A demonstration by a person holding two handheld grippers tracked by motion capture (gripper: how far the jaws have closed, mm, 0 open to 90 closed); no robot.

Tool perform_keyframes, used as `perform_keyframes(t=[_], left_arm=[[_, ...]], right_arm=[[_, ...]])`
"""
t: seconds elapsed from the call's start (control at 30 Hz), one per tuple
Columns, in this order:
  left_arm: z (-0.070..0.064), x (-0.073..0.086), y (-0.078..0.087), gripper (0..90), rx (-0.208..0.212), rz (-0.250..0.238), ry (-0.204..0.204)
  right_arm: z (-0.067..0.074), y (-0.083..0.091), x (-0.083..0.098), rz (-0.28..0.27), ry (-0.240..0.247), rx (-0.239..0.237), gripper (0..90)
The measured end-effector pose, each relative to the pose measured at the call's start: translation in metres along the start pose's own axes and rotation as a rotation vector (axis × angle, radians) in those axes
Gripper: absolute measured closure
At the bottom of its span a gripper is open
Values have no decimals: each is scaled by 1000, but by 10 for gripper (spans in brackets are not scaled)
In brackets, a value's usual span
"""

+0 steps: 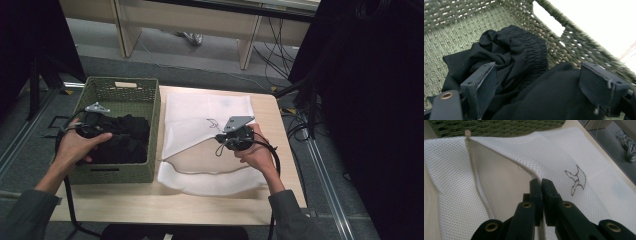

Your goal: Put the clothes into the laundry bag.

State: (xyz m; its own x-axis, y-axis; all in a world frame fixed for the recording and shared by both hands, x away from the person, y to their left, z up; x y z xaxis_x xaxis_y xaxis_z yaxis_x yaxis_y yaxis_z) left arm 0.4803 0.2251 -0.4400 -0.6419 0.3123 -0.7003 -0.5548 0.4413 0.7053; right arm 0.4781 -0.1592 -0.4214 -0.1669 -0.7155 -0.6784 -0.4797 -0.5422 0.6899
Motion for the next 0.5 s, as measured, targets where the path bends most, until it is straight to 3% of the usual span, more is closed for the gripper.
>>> perform_keyframes(t=[0.13, 0.23, 0.27, 0.4, 0.5], left_arm=[[4, 2, -11, 146, -4, 37, 14], [8, 5, -21, 144, 33, 73, 26], [8, 7, -28, 142, 64, 84, 52], [9, 8, -36, 131, 65, 113, 32], [6, 13, -48, 66, 76, 123, 32]], right_arm=[[0, -1, 1, 2, -3, 0, 884], [1, -2, 1, 6, -2, -5, 884], [1, -2, 1, 7, -2, -5, 884], [1, -3, 1, 8, -1, -5, 884], [2, -3, 1, 7, 2, -9, 884]])
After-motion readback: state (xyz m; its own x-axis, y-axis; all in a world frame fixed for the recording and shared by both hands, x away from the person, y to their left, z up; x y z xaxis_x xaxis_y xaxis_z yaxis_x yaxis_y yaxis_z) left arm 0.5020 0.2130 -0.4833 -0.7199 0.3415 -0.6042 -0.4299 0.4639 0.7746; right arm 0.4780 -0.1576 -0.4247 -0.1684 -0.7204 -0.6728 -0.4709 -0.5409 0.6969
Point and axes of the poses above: each handheld gripper's, and its own axes: y roughly backward along the jaws, x roughly out of its underside, z roughly to its left, the point moved 5 cm from there along -y, roughly forward along the jaws, and after that the axes turned 1 degree about y, right-handed, at the moved point
